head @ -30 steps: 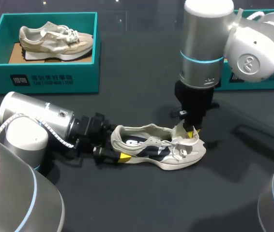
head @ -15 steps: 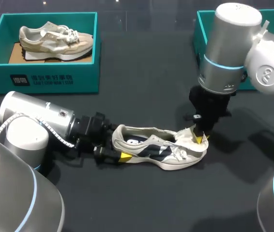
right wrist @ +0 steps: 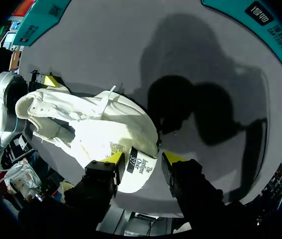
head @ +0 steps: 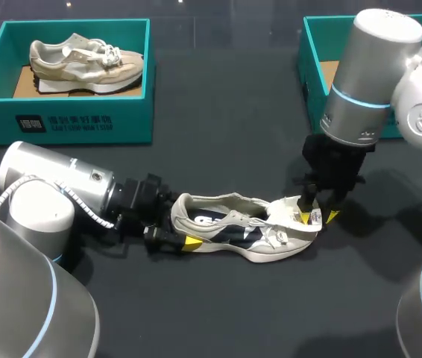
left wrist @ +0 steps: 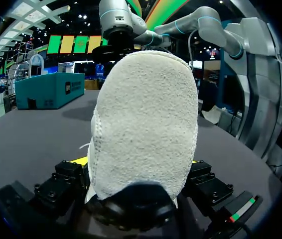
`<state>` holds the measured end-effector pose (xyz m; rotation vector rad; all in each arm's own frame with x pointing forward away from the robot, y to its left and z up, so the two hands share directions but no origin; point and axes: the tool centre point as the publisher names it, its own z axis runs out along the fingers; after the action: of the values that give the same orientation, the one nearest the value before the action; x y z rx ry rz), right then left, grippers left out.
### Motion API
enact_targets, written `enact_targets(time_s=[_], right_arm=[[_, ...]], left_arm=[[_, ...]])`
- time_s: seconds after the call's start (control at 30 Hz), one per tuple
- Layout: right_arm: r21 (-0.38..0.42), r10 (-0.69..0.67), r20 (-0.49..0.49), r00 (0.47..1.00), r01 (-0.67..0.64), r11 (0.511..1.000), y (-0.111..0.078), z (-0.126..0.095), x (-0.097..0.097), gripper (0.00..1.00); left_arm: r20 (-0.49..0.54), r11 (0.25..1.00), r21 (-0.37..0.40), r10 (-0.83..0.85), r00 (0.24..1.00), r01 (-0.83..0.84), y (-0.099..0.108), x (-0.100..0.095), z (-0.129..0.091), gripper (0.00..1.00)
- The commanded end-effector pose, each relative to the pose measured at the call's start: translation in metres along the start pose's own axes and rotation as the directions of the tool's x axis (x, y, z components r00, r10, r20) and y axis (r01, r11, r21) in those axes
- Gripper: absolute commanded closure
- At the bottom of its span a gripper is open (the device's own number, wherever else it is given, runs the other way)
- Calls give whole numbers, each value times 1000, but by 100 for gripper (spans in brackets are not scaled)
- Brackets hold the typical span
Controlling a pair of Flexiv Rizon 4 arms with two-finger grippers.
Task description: Take the shoe out of the shoebox, open the shoe tongue, remove and reinsert the insole, then place the shoe into the shoebox
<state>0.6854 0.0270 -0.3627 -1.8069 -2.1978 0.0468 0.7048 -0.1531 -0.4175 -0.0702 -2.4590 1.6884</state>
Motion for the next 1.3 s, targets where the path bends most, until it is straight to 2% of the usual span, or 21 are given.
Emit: enact_targets(time_s=[0.03, 0.27, 0.43, 0.63, 0.83, 0.93, 1.1, 1.2, 1.3], right_arm=[[-1, 4, 16, 1000, -4, 1000, -1, -1, 4, 21], [-25, 19, 98, 995, -17, 1000, -7, -25, 10, 20], [-26, 29, 177, 984, -24, 999, -10, -45, 12, 8], [-31, 33, 260, 965, -26, 999, -13, -67, 14, 1], [-44, -16, 346, 938, 33, 998, -14, -93, 26, 0], [-46, -103, 374, 922, 130, 990, -12, -107, 37, 1], [-14, -273, 436, 857, 310, 951, -6, -129, 63, 2], [29, -390, 475, 789, 429, 903, 0, -141, 84, 2], [78, -507, 491, 708, 544, 835, 4, -150, 101, 5]], left_arm=[[0, 1000, 0, 0, 1000, 0, 1, 0, 1, 100], [0, 1000, 0, 0, 1000, 0, 1, 0, 1, 100], [0, 1000, 0, 0, 1000, 0, 1, 0, 1, 100], [0, 1000, 0, 0, 1000, 0, 1, 0, 1, 100], [0, 1000, 0, 0, 1000, 0, 1, 0, 1, 100], [0, 1000, 0, 0, 1000, 0, 1, 0, 1, 100], [0, 1000, 0, 0, 1000, 0, 1, 0, 1, 100], [0, 1000, 0, 0, 1000, 0, 1, 0, 1, 100], [0, 1000, 0, 0, 1000, 0, 1, 0, 1, 100]])
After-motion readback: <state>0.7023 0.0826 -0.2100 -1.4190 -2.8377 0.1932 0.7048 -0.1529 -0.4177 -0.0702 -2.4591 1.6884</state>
